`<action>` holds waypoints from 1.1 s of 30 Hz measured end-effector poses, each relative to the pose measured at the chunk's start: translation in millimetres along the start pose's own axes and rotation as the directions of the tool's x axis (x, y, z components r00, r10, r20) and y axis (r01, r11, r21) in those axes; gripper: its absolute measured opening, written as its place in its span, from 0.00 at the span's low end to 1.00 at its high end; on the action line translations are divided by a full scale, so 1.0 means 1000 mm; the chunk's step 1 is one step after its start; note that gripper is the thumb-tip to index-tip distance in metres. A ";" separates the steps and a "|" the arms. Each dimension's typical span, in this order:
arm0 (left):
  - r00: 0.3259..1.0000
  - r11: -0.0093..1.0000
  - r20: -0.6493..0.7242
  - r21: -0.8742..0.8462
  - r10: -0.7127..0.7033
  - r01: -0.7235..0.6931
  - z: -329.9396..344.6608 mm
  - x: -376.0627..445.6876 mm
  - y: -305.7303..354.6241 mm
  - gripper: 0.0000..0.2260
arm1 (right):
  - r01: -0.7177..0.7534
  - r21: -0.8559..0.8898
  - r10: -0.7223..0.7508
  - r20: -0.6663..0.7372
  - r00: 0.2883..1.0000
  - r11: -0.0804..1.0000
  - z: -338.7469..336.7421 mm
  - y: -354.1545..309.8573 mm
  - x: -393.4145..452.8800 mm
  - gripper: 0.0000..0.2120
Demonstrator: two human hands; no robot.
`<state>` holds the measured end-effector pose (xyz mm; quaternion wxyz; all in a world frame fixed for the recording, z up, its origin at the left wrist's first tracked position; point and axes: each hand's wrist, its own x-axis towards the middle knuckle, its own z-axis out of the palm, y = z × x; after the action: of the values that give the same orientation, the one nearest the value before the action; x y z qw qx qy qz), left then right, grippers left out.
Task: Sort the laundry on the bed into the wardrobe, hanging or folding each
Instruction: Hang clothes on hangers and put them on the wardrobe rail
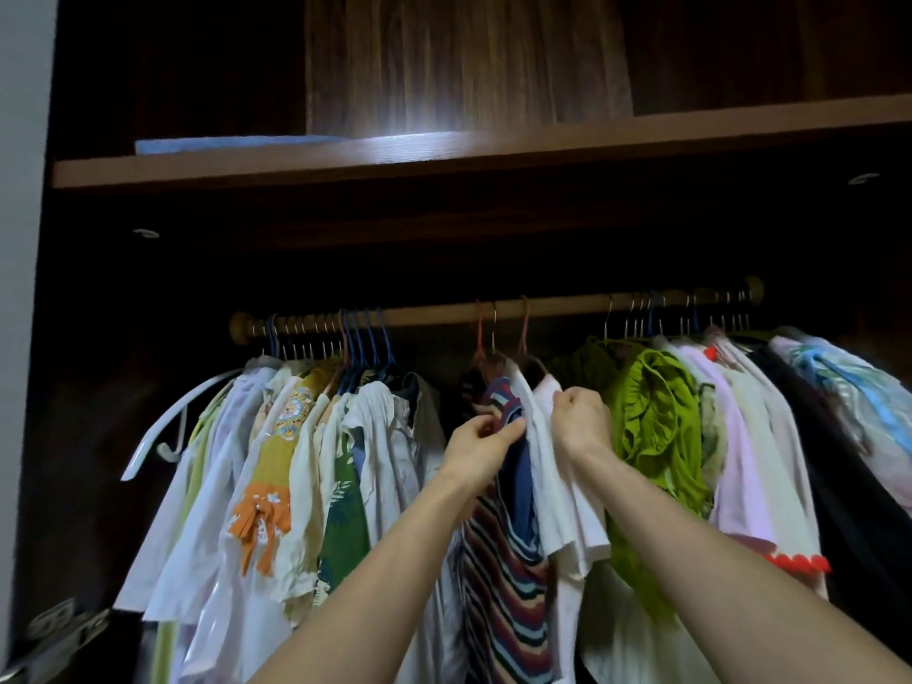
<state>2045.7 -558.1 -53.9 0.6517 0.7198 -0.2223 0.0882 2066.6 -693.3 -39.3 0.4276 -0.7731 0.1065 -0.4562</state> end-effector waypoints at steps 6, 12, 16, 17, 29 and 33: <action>0.957 0.910 -0.061 0.332 0.283 -0.248 0.017 -0.004 0.002 0.14 | 0.138 -0.083 -0.138 -0.001 0.990 0.987 -0.012 -0.002 -0.008 0.15; 0.914 0.885 -0.074 0.293 0.398 -0.362 0.015 -0.006 -0.011 0.11 | 0.110 0.268 -0.152 0.141 0.978 0.957 0.011 -0.004 -0.025 0.14; 0.939 0.912 -0.027 0.253 0.341 -0.324 -0.003 -0.008 -0.008 0.14 | 0.086 0.267 -0.137 0.181 0.974 0.960 0.007 -0.012 -0.031 0.16; 0.938 0.907 -0.017 0.260 0.347 -0.331 -0.007 -0.012 -0.008 0.14 | 0.096 0.263 -0.150 0.194 0.969 0.960 0.004 -0.013 -0.036 0.15; 0.843 0.733 0.298 0.662 -0.447 0.156 -0.091 -0.055 0.086 0.06 | -0.192 -0.363 0.404 0.704 0.584 0.912 -0.084 -0.079 -0.105 0.13; 0.731 0.600 0.296 0.777 -0.615 0.189 -0.126 -0.114 0.140 0.08 | -0.043 -0.435 0.409 0.803 0.434 0.899 -0.125 -0.138 -0.127 0.14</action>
<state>1904.0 -418.5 41.5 0.2389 0.9361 -0.1676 -0.1966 1864.0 -608.9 14.4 0.3333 -0.9362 0.0551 0.0974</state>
